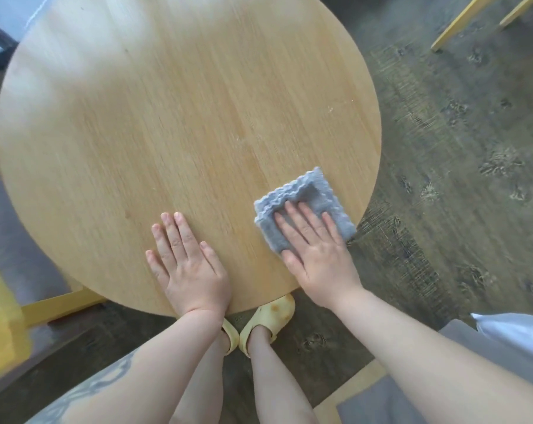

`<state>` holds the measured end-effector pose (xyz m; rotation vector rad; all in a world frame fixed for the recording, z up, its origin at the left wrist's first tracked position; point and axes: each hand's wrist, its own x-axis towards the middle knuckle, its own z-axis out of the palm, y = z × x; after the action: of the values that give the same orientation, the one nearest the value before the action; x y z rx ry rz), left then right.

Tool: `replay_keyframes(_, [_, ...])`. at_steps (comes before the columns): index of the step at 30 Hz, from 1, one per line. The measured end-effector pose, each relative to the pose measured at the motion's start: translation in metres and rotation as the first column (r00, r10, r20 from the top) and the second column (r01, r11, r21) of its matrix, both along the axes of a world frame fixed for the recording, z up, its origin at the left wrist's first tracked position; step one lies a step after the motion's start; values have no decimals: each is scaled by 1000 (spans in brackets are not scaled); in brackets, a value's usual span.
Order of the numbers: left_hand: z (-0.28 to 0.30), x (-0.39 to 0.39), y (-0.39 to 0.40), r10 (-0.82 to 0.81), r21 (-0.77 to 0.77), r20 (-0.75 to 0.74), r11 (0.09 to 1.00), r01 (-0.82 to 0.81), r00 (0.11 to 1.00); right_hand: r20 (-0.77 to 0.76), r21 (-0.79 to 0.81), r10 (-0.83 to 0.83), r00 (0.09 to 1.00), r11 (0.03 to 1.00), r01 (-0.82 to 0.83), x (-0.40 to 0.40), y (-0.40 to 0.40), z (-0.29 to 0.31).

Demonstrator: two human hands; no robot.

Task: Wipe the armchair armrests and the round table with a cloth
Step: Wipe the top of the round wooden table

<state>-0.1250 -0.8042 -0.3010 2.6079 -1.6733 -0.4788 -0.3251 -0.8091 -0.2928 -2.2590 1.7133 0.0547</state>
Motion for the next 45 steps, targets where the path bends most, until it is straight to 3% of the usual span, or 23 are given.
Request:
replay_keyframes(2, [0,-1,1,-7,-4,-1,1000,7,1000,-20,-29,-288,957,957,288,7,20,3])
replay_keyframes(3, [0,0,1,-7,-8,-1,1000,7,1000,-35,-20,-310,950,951,309,22,36,4])
replay_keyframes(6, [-1,1,0,0,-19,5,1000,0,1000,19,44,34,999,998,-35,66,50,6])
replay_keyframes(9, [-1,1,0,-12,-17,5,1000,12,1000,32,47,308,951,950,-309,53,3,6])
replay_keyframes(11, [0,0,0,-15,-10,3,1000,15,1000,0,46,155,988,987,-155,26,-11,5])
replay_keyframes(13, [0,0,0,-15,3,4,1000,15,1000,-45,32,-210,977,977,211,16,6,8])
replay_keyframes(14, [0,0,0,-18,1,7,1000,18,1000,-64,25,-312,948,949,314,24,22,9])
replay_keyframes(15, [0,1,0,-17,2,7,1000,17,1000,-63,45,-313,948,948,316,38,40,11])
replay_keyframes(17, [0,2,-2,-14,6,4,1000,14,1000,3,99,-73,997,992,72,63,54,13])
replay_keyframes(19, [0,5,-3,-37,5,6,999,37,999,75,134,209,975,967,-217,64,27,13])
replay_keyframes(21, [1,15,-4,-98,2,-10,995,98,995,52,140,314,948,938,-318,46,-8,14])
replay_keyframes(23, [3,30,-6,-174,1,-28,985,174,984,5,179,94,996,979,-94,22,-18,14])
replay_keyframes(25, [5,43,-15,-249,-23,-35,968,248,968,-73,124,-201,977,970,209,20,3,15])
replay_keyframes(27, [6,52,-26,-332,-78,-37,941,328,943,-69,77,-260,963,961,265,46,40,18])
replay_keyframes(30, [3,55,-38,-432,-110,-24,897,428,901,65,114,28,997,993,-36,78,41,16])
replay_keyframes(33, [5,55,-42,-403,-66,-9,913,402,915,103,124,304,947,941,-315,68,-20,12])
replay_keyframes(34, [5,55,-42,-403,-45,-3,914,403,915,93,129,273,957,950,-284,55,-39,11])
replay_keyframes(36, [6,54,-42,-415,-13,4,910,415,910,39,159,-28,999,987,21,27,-54,7])
replay_keyframes(38, [6,54,-42,-421,-2,4,907,421,907,-54,102,-368,928,923,372,25,-35,9])
replay_keyframes(39, [6,54,-42,-420,-4,7,907,420,907,-82,64,-442,893,892,447,39,-16,11])
replay_keyframes(41, [5,53,-43,-420,-11,15,907,420,907,-64,70,-336,940,938,340,81,14,14])
replay_keyframes(43, [5,54,-43,-437,-2,7,899,438,899,21,123,-50,999,991,47,104,11,15])
replay_keyframes(45, [6,54,-44,-441,-5,7,898,441,898,37,114,128,991,985,-131,94,-23,15])
